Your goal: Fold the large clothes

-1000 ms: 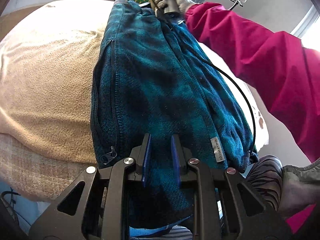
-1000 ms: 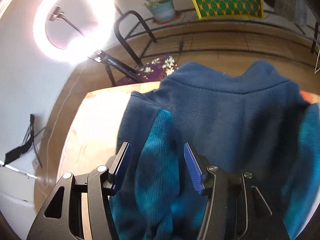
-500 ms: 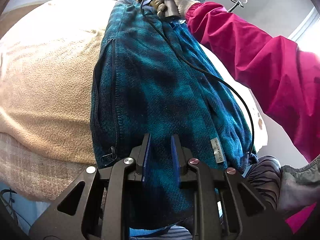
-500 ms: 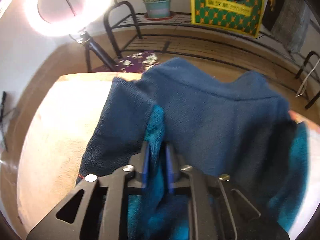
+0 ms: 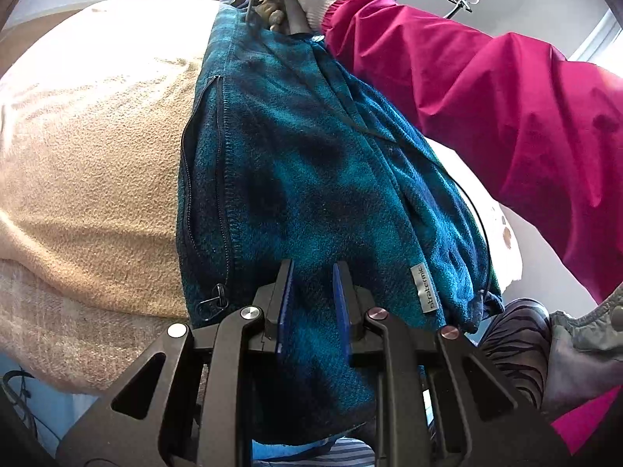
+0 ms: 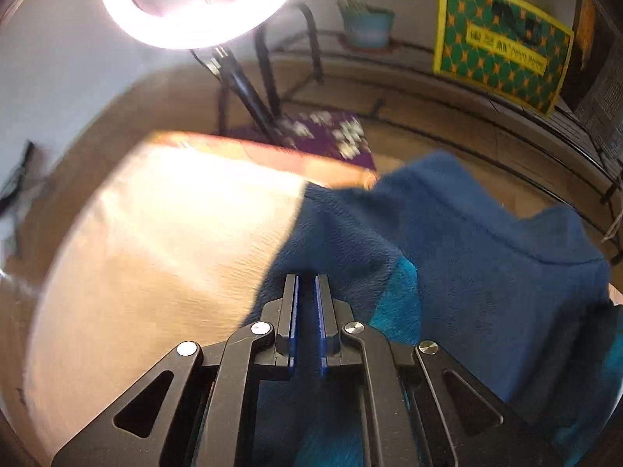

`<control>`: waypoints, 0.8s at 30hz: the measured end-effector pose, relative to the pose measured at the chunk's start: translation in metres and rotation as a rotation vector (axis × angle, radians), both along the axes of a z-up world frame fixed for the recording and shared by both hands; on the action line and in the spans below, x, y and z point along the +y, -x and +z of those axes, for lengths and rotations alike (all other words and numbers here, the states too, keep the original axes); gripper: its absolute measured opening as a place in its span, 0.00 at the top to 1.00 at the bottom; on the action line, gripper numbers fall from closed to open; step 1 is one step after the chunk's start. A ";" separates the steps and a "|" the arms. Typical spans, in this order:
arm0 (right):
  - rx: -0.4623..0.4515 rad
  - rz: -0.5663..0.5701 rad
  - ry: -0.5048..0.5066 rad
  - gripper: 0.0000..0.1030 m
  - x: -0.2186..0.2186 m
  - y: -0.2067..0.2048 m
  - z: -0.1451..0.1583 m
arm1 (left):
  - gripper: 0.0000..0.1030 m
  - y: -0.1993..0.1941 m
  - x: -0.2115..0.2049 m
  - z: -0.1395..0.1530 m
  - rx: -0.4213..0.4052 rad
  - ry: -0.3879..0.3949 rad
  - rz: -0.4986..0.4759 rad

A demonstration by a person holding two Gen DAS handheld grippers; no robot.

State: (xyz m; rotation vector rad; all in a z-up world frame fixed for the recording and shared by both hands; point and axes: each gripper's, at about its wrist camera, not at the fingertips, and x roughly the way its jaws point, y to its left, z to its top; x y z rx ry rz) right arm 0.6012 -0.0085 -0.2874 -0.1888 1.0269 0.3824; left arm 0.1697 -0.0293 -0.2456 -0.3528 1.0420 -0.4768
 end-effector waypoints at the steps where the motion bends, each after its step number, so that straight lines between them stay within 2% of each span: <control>1: 0.007 -0.006 -0.007 0.98 -0.001 -0.001 0.001 | 0.82 0.000 0.000 0.000 0.003 0.003 0.001; 3: 0.028 -0.023 -0.014 0.97 -0.003 -0.001 0.006 | 0.82 0.000 0.000 0.001 0.009 0.009 0.005; 5: 0.029 -0.028 -0.018 0.93 -0.008 0.001 0.018 | 0.82 0.000 0.001 0.002 0.007 0.013 0.006; 7: 0.018 -0.029 -0.091 0.93 -0.015 0.011 0.035 | 0.82 0.001 0.002 0.004 0.001 0.018 0.007; 9: 0.014 -0.038 -0.193 0.93 -0.029 0.026 0.063 | 0.82 0.003 0.003 0.008 -0.011 0.020 0.006; 12: -0.014 -0.035 -0.272 0.93 -0.046 0.059 0.102 | 0.82 0.010 0.007 0.016 -0.032 0.039 0.004; 19: -0.119 -0.023 -0.373 0.93 -0.115 0.177 0.205 | 0.81 0.027 0.023 0.041 -0.108 0.067 0.033; 22: -0.176 -0.025 -0.389 0.93 -0.143 0.231 0.239 | 0.70 0.036 0.029 0.050 -0.134 0.054 0.041; 24: -0.209 -0.032 -0.401 0.93 -0.162 0.269 0.261 | 0.69 0.041 0.033 0.057 -0.153 0.037 0.047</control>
